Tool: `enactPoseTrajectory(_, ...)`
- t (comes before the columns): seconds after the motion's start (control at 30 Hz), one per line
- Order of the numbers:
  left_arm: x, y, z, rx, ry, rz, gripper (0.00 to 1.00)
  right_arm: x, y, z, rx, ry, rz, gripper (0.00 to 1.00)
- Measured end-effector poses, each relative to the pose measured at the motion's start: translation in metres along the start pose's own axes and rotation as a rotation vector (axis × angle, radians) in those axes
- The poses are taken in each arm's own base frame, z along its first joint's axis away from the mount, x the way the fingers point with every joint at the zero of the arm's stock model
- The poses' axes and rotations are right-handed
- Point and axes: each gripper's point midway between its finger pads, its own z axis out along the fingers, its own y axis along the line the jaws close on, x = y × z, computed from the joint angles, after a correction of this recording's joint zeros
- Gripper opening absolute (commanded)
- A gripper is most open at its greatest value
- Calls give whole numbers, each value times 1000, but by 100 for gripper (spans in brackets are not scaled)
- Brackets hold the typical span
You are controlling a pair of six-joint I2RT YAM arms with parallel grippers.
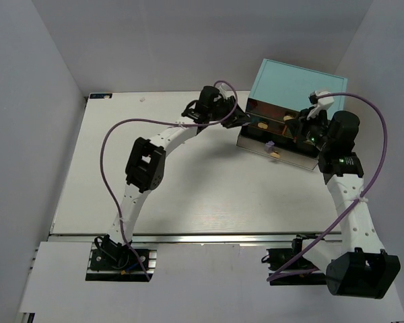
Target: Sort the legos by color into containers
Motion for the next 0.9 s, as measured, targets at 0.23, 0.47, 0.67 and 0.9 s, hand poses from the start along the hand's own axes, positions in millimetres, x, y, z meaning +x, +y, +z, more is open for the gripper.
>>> enactPoseTrajectory(0.23,24,26,34,-84,-10,-42,20,-11,-1,-11,27,-37,-17,0)
enactPoseTrajectory(0.47,22,21,37,-99,-39,-40,59,-6,0,-15,32,-33,-3,0)
enactPoseTrajectory(0.67,21,21,38,-106,-45,-47,67,2,-1,-15,33,-15,11,0)
enactPoseTrajectory(0.9,19,17,38,-101,-50,-51,30,3,10,-20,-21,-17,-24,5)
